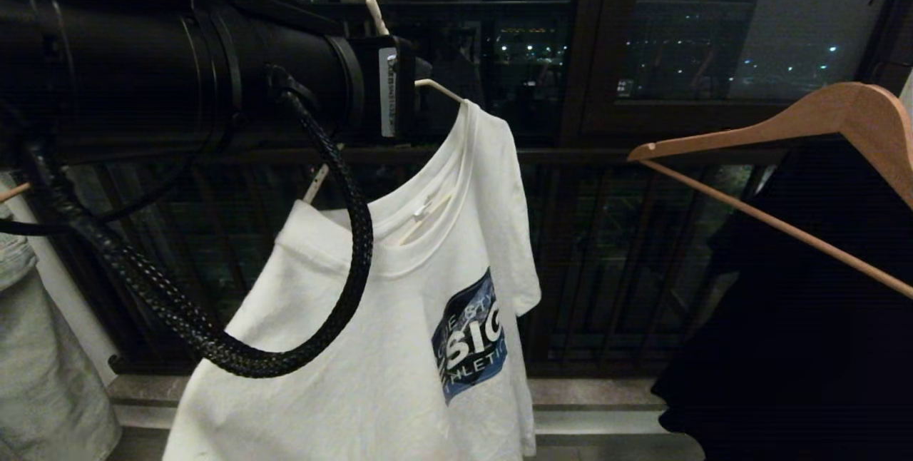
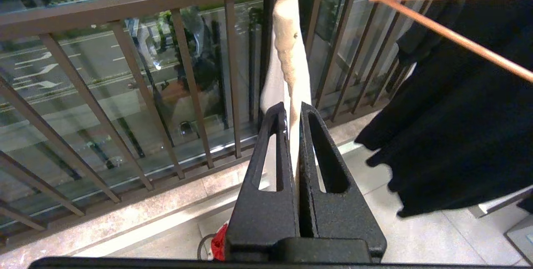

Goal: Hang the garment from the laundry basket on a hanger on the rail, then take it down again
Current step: Take the clothes off the clothes rack

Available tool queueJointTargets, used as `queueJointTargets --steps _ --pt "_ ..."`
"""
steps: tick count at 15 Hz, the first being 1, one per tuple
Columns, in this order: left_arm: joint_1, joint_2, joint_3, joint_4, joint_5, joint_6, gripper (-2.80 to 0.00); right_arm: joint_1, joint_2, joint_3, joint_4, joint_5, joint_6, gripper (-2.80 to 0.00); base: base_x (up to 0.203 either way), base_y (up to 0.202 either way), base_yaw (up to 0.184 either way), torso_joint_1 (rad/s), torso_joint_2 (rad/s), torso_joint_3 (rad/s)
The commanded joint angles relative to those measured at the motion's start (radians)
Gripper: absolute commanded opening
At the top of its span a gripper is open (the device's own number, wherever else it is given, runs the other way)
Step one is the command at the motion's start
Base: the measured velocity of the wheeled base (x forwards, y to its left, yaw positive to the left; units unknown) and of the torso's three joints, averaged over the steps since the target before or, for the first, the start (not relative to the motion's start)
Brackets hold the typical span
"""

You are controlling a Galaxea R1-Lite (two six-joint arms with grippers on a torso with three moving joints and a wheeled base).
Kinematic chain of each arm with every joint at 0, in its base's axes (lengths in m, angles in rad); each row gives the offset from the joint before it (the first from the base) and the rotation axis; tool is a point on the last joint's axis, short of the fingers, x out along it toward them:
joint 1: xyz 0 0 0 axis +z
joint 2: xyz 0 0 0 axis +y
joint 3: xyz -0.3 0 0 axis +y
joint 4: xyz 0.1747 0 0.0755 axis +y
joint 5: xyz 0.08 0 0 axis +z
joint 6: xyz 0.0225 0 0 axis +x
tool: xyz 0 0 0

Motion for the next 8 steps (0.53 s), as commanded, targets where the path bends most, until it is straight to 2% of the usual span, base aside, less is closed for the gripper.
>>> queueJointTargets --steps 1,8 --pt "0.004 -0.009 -0.013 0.0 0.004 -0.002 -2.8 0.0 0.0 0.0 0.001 0.001 0.0 -2.8 0.0 0.0 0.0 0.0 0.0 0.0" --pt "0.003 -0.014 -0.065 0.002 0.002 0.006 -2.8 0.0 0.0 0.0 0.001 0.001 0.0 -2.8 0.0 0.0 0.0 0.0 0.0 0.0"
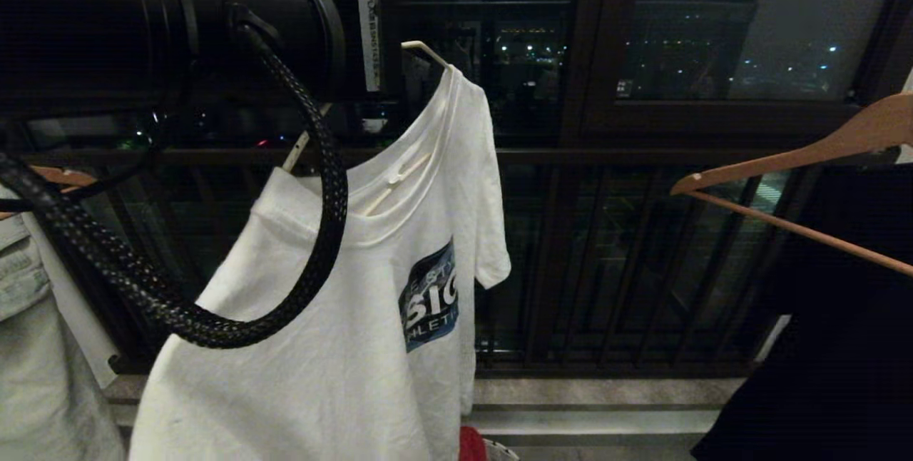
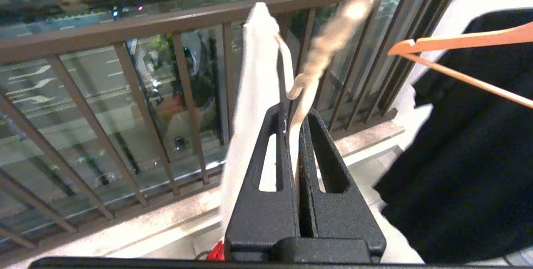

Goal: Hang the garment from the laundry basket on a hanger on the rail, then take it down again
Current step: Take the clothes off the clothes rack

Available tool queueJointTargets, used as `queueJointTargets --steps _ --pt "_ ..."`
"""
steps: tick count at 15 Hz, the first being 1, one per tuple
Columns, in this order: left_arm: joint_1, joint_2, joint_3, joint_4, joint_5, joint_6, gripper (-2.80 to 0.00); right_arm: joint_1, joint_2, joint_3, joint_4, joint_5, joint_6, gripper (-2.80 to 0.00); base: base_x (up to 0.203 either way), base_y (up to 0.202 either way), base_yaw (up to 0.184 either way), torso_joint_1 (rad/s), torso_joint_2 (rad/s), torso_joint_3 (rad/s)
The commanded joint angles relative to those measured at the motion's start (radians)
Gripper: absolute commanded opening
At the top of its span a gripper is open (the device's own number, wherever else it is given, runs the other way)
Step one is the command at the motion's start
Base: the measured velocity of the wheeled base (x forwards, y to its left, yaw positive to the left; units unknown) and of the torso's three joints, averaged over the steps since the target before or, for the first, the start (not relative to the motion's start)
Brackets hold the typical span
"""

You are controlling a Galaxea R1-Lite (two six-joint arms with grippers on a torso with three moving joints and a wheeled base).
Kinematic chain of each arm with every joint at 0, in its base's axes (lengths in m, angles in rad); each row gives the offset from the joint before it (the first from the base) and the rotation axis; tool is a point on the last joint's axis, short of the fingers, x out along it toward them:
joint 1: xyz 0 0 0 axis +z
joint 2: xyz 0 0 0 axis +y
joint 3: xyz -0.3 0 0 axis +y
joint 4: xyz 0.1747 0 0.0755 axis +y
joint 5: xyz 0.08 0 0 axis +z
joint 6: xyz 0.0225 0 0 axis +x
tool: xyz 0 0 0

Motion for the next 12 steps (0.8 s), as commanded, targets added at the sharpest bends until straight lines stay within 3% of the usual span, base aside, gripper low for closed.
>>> queueJointTargets --steps 1,8,10,12 --pt "-0.001 -0.002 -0.012 0.0 0.002 0.0 -2.8 0.0 0.0 -0.001 0.0 0.0 -0.001 -2.8 0.0 0.0 0.0 0.0 0.0 0.0" --pt "-0.074 -0.056 -0.016 0.016 -0.011 -0.003 -2.8 0.0 0.0 -0.001 0.0 0.0 -0.001 -2.8 0.0 0.0 0.0 0.0 0.0 0.0" --pt "-0.087 -0.058 -0.008 0.09 -0.019 -0.01 -2.8 0.0 0.0 -0.001 0.0 0.0 -0.001 -2.8 0.0 0.0 0.0 0.0 0.0 0.0" --pt "-0.08 -0.057 0.013 0.106 -0.099 -0.033 -2.8 0.0 0.0 -0.001 0.0 0.0 -0.001 -2.8 0.0 0.0 0.0 0.0 0.0 0.0"
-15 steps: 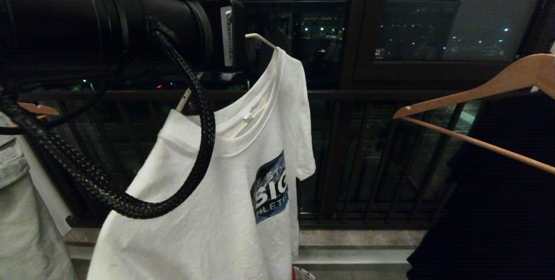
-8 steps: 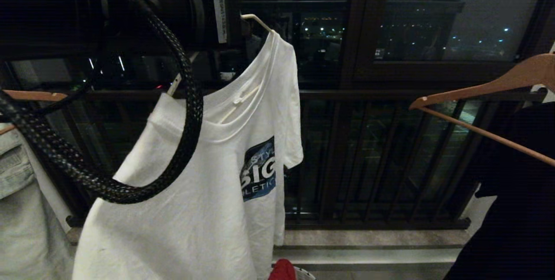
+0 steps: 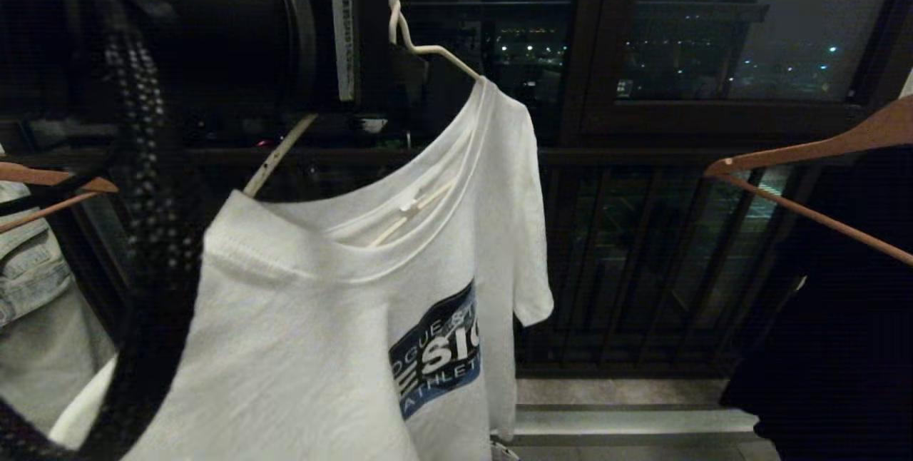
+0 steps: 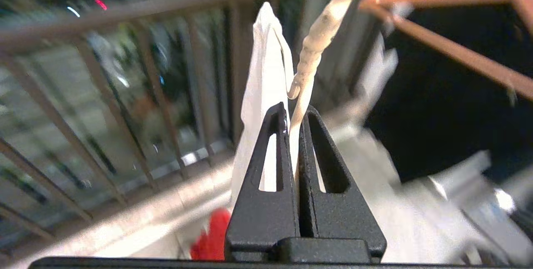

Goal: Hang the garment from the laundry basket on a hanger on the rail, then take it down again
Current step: Take the clothes off the clothes rack

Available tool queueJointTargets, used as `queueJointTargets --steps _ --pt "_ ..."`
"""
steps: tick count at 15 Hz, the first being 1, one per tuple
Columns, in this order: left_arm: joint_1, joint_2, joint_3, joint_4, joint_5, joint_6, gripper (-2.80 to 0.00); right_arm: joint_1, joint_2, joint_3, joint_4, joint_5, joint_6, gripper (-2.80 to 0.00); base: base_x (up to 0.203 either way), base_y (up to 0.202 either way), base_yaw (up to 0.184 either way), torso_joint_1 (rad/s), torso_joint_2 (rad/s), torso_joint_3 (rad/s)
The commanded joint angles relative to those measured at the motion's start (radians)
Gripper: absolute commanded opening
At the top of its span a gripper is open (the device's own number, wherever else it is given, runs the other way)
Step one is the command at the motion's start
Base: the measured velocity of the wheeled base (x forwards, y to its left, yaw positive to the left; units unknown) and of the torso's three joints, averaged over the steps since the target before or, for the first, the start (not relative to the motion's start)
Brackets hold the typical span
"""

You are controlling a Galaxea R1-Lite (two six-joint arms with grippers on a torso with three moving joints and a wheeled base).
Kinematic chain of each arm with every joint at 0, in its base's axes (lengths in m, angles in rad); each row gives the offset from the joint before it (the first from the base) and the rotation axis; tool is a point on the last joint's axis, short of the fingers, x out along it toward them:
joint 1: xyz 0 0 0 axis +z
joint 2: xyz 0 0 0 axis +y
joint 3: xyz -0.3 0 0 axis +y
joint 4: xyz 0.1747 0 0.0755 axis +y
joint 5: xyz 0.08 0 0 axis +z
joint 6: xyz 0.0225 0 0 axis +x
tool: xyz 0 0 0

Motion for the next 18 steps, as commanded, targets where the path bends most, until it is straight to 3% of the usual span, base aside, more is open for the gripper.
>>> queueJointTargets --steps 1,4,6,10,14,18 --pt "0.015 -0.002 0.023 0.028 -0.082 -0.014 -2.8 0.0 0.0 0.0 0.0 0.0 -0.002 -2.8 0.0 0.0 0.0 0.0 0.0 0.0" --pt "0.072 0.01 0.042 0.108 -0.232 -0.016 -2.8 0.0 0.0 0.0 0.0 0.0 -0.001 -2.8 0.0 0.0 0.0 0.0 0.0 0.0" --pt "0.107 0.025 0.084 0.114 -0.291 -0.015 -2.8 0.0 0.0 0.001 0.0 0.0 -0.001 -2.8 0.0 0.0 0.0 0.0 0.0 0.0" --pt "0.143 0.073 0.16 0.095 -0.3 -0.013 -2.8 0.0 -0.001 0.001 -0.001 0.0 -0.001 -2.8 0.0 0.0 0.0 0.0 0.0 0.0" --pt "0.161 0.047 0.256 -0.021 -0.298 -0.013 -2.8 0.0 0.003 -0.017 -0.002 0.008 -0.029 -2.8 0.0 0.0 0.0 0.0 0.0 0.0" --pt "0.168 0.041 0.361 -0.103 -0.296 -0.017 -2.8 0.001 0.093 -0.198 0.039 0.045 0.022 -2.8 0.0 0.0 0.0 0.0 0.0 0.0"
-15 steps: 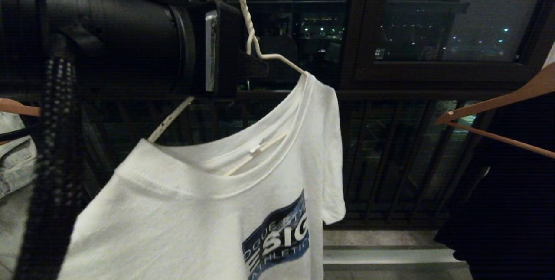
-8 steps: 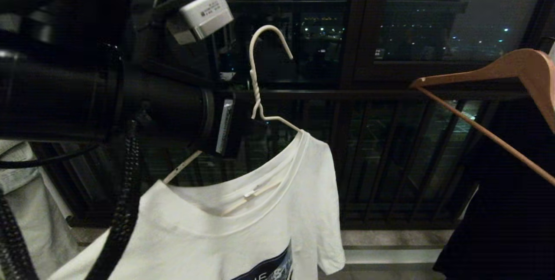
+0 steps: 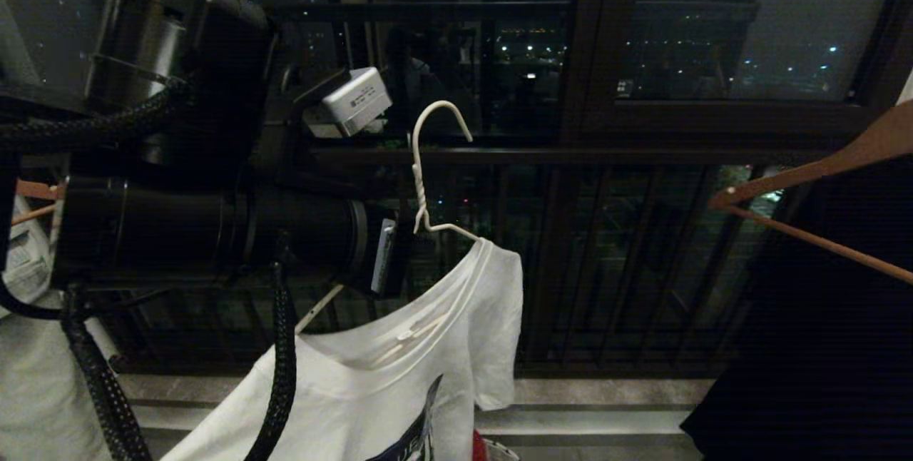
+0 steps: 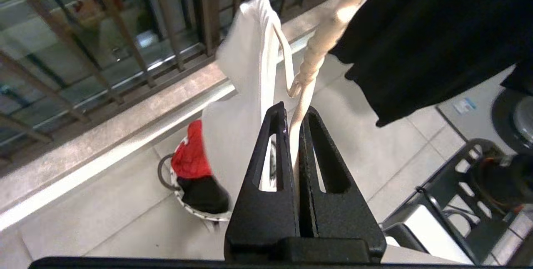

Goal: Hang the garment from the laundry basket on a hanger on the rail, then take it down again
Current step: Take the clothes off the clothes rack

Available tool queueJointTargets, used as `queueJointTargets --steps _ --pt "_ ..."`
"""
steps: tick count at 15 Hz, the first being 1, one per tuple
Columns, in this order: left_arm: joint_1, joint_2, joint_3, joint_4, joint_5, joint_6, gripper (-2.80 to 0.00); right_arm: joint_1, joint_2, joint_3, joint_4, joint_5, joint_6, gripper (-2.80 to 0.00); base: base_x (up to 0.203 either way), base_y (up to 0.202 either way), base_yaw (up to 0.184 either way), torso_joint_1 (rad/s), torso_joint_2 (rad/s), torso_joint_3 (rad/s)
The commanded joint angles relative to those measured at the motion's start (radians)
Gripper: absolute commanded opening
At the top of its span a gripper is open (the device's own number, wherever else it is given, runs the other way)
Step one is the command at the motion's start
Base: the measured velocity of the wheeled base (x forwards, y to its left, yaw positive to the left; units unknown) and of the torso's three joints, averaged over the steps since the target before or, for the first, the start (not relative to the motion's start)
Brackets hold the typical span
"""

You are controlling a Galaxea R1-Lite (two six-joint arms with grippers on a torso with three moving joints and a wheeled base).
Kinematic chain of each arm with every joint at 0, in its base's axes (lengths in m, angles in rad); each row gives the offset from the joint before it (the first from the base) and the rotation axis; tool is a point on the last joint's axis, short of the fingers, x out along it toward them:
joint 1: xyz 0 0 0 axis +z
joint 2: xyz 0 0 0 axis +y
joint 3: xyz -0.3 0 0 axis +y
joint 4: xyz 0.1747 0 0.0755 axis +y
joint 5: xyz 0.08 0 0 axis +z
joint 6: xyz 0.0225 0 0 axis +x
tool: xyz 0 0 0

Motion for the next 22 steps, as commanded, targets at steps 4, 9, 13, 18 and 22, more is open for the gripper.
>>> queueJointTargets --steps 4,9,13,18,22 --pt "0.014 0.022 0.084 -0.213 0.0 0.001 -2.8 0.004 0.427 -0.254 0.005 0.091 0.035 -2.8 0.0 0.0 0.0 0.0 0.0 0.0" --pt "0.051 0.128 0.089 -0.325 0.004 -0.014 -2.8 0.129 0.927 -0.559 0.0 0.164 0.103 -2.8 0.0 0.0 0.0 0.0 0.0 0.0" --pt "0.066 0.213 0.085 -0.354 0.004 -0.016 -2.8 0.289 1.176 -0.673 -0.065 0.176 0.153 -2.8 0.0 0.0 0.0 0.0 0.0 0.0" --pt "0.079 0.253 0.087 -0.416 0.005 -0.017 -2.8 0.39 1.377 -0.788 -0.169 0.174 0.17 -2.8 0.0 0.0 0.0 0.0 0.0 0.0" --pt "0.091 0.253 0.084 -0.418 0.005 -0.017 -2.8 0.472 1.489 -0.892 -0.173 0.13 0.217 -2.8 0.0 0.0 0.0 0.0 0.0 0.0"
